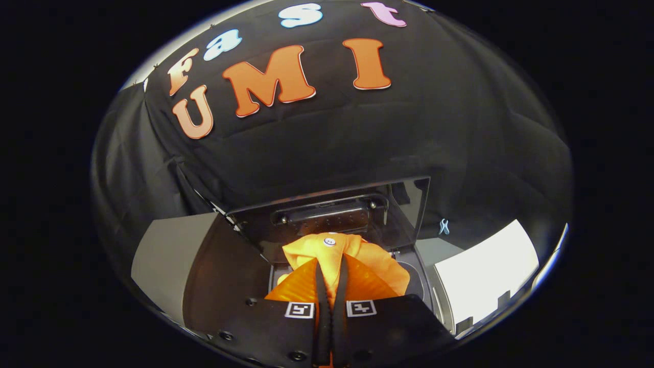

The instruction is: Put the clothes into the washing machine and then close the washing machine lid.

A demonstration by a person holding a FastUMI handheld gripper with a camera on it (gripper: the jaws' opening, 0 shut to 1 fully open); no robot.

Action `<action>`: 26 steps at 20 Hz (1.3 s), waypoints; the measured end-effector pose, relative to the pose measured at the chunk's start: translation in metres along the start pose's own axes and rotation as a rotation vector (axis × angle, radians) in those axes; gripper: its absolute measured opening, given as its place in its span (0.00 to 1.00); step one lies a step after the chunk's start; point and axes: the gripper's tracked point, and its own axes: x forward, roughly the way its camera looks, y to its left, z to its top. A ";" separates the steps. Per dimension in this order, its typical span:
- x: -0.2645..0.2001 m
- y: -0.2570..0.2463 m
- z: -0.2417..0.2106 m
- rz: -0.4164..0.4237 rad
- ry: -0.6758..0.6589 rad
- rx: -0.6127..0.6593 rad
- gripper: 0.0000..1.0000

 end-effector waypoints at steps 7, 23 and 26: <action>0.052 -0.020 -0.053 -0.020 0.110 0.005 0.10; 0.142 -0.030 -0.138 -0.060 0.202 -0.039 0.10; 0.155 -0.027 -0.157 -0.059 0.232 -0.007 0.10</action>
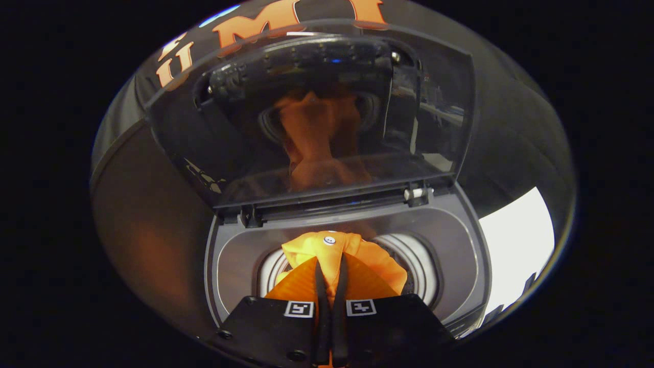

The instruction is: Put the clothes into the washing machine and then close the washing machine lid.

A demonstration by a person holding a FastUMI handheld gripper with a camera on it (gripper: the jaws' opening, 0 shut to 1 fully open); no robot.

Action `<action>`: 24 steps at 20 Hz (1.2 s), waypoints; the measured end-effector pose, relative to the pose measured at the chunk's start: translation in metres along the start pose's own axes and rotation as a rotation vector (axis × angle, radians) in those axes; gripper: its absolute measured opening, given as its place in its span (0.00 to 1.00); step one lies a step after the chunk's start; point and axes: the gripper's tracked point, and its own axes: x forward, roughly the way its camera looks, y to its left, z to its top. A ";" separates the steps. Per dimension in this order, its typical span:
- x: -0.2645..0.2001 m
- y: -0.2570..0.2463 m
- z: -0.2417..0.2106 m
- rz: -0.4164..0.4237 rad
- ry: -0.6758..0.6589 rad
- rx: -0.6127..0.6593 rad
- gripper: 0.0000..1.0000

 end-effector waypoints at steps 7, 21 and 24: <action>0.027 -0.001 -0.015 -0.035 0.056 -0.010 0.10; -0.022 -0.031 0.005 -0.112 -0.005 -0.058 1.00; -0.051 -0.038 0.033 -0.117 -0.060 -0.088 1.00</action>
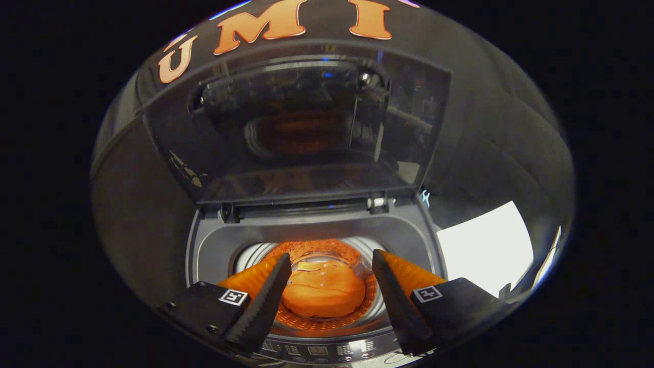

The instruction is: Put the clothes into the washing machine and then close the washing machine lid.

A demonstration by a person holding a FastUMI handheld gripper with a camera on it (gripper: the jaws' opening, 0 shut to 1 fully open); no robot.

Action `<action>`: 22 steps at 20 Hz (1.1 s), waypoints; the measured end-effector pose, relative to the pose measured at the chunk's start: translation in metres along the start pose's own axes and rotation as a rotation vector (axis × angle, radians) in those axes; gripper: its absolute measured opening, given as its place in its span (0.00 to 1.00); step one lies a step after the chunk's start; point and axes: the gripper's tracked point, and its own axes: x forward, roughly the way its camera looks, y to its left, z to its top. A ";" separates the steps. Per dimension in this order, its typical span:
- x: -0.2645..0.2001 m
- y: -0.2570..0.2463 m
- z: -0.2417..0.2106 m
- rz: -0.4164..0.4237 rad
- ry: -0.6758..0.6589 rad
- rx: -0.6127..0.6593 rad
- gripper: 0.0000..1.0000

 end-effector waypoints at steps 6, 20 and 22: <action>-0.056 -0.005 0.059 0.019 -0.095 0.011 1.00; -0.082 0.014 0.225 0.061 -0.301 0.022 1.00; -0.064 0.014 0.233 0.043 -0.286 0.002 1.00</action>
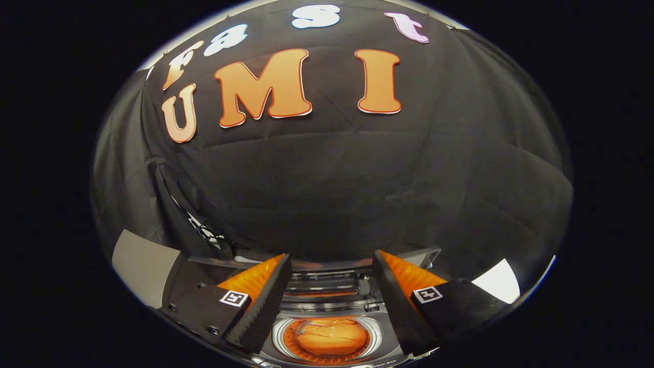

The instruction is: Put the clothes into the washing machine and then close the washing machine lid.

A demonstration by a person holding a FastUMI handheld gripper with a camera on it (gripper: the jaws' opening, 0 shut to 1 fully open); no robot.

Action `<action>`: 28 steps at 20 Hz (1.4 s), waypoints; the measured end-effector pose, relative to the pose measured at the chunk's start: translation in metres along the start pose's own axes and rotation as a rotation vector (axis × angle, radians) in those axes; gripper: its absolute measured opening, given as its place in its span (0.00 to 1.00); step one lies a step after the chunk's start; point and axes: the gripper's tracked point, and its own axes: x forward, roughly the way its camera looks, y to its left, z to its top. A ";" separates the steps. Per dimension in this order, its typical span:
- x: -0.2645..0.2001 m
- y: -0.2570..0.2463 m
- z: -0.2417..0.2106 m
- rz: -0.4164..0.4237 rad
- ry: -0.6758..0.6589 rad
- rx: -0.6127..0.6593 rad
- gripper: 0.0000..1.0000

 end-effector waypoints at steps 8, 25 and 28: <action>0.049 0.008 -0.004 0.000 0.044 -0.012 1.00; 0.005 0.003 -0.026 -0.008 -0.041 -0.012 1.00; -0.008 0.002 -0.034 -0.039 -0.045 -0.010 1.00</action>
